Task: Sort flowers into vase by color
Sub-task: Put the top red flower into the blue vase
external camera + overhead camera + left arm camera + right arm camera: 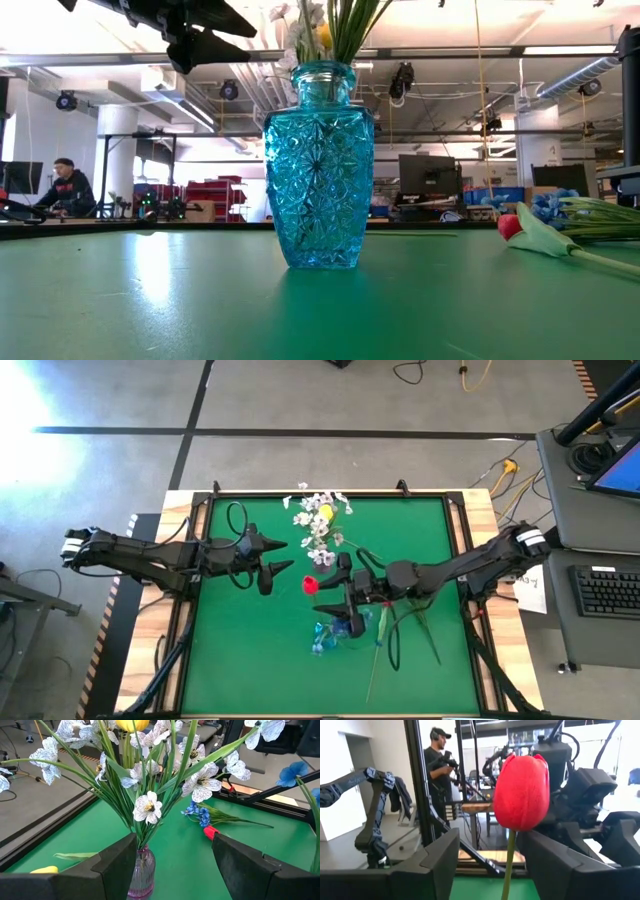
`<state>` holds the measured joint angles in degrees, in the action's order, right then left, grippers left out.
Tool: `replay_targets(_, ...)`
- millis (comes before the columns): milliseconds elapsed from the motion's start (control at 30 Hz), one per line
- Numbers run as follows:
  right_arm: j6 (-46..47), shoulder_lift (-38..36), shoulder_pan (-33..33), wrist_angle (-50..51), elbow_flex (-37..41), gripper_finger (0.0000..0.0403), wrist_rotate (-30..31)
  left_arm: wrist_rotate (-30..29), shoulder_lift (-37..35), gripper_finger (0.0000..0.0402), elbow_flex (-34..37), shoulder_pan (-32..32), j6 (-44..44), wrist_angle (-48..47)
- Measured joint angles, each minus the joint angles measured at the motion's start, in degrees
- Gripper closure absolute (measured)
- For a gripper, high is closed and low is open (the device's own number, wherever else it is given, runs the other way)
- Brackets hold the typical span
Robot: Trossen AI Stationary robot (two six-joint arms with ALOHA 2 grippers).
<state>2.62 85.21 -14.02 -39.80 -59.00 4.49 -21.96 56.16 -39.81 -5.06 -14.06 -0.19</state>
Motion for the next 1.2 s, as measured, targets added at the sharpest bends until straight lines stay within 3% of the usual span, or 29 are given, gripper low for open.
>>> replay_targets(333, 3.37, -3.63, 0.02, 12.36, -0.71, 0.0137, 1.96, 0.0, 0.0, 0.0154, 0.0, 0.0, 0.01, 0.04)
replay_targets(667, 5.18, -3.5, 0.0, 33.92, -9.77, 0.0091, 3.06, 0.0, 0.0, 0.0154, 0.0, 0.01, 0.01, 0.04)
replay_targets(1200, 14.25, -3.43, -0.11, 61.47, -22.1, 0.0094, 2.53, 0.0, 0.0, 0.0154, 0.0, 0.02, 0.02, -0.39)
